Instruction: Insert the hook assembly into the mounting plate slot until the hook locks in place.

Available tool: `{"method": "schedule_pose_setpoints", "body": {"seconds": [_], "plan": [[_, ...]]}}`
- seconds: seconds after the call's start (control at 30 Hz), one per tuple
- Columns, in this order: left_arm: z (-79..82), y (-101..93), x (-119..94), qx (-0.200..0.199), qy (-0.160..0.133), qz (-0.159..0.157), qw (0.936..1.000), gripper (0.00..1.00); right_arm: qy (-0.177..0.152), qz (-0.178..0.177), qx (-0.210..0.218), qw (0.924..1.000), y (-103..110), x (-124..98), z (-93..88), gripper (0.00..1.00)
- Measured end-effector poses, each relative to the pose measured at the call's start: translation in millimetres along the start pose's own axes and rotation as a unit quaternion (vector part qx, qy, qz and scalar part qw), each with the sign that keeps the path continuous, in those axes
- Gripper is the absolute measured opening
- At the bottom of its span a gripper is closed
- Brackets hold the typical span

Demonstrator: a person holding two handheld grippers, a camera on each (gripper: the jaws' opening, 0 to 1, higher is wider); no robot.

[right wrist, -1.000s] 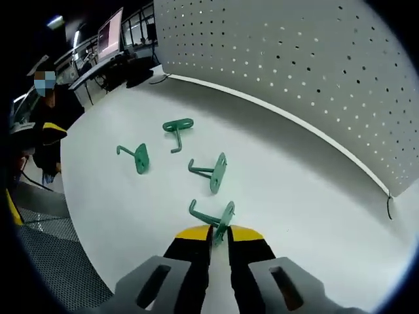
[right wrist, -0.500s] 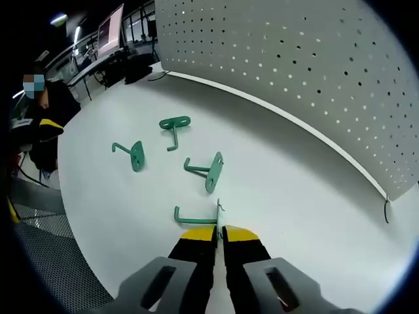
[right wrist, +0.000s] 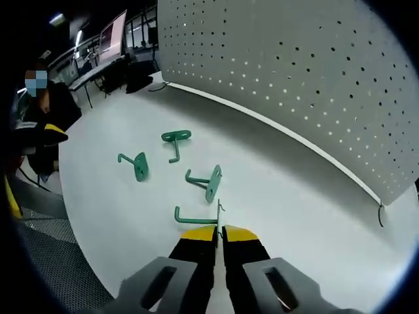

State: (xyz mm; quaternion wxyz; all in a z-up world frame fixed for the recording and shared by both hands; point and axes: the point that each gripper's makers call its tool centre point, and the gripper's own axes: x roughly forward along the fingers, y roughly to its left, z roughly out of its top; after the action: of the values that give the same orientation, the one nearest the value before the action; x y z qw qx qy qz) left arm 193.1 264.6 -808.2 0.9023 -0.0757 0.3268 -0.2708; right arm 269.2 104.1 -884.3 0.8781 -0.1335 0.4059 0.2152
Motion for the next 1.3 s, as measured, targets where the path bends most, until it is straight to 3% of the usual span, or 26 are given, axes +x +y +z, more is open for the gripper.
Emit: {"method": "schedule_pose_setpoints", "body": {"seconds": [0.07, 0.33, 0.73, 0.97, 1.07, 1.13, 1.17, 1.23, 1.3], "plan": [[6.9, -0.8, -2.4, 0.003, -0.014, 0.002, 0.9999, 0.89, -0.014, -0.003, -0.002, 0.9999, -0.2, -3.2, 6.5, 0.01], [10.7, -1.4, -4.2, -0.008, -0.014, 0.0, 0.9999, 0.89, -0.04, -0.002, 0.017, 0.9991, 0.7, -11.9, 19.0, 0.01], [44.0, -3.3, -5.6, -0.033, -0.034, -0.007, 0.9988, 0.87, -0.11, 0.008, 0.052, 0.9925, 8.3, -36.6, 51.7, 0.01], [63.0, -11.6, -3.4, -0.044, -0.046, -0.028, 0.9976, 0.83, -0.153, 0.026, 0.079, 0.9847, 19.1, -54.1, 70.2, 0.01], [71.3, -16.1, -2.5, -0.049, -0.054, -0.04, 0.9966, 0.78, -0.18, 0.043, 0.095, 0.9782, 28.0, -63.7, 81.4, 0.01], [74.5, -18.3, -0.9, -0.055, -0.054, -0.046, 0.996, 0.77, -0.208, 0.064, 0.112, 0.9697, 35.0, -69.7, 92.0, 0.01], [77.2, -20.4, -0.4, -0.06, -0.056, -0.053, 0.9952, 0.75, -0.201, 0.058, 0.108, 0.9719, 34.0, -72.5, 90.4, 0.01], [81.1, -21.4, -0.6, -0.063, -0.061, -0.056, 0.9946, 0.73, -0.229, 0.075, 0.114, 0.9639, 41.7, -79.3, 101.7, 0.0], [86.2, -25.0, -0.4, -0.072, -0.065, -0.065, 0.9932, 0.72, -0.234, 0.079, 0.111, 0.9625, 46.6, -84.8, 105.2, 0.0]]}}
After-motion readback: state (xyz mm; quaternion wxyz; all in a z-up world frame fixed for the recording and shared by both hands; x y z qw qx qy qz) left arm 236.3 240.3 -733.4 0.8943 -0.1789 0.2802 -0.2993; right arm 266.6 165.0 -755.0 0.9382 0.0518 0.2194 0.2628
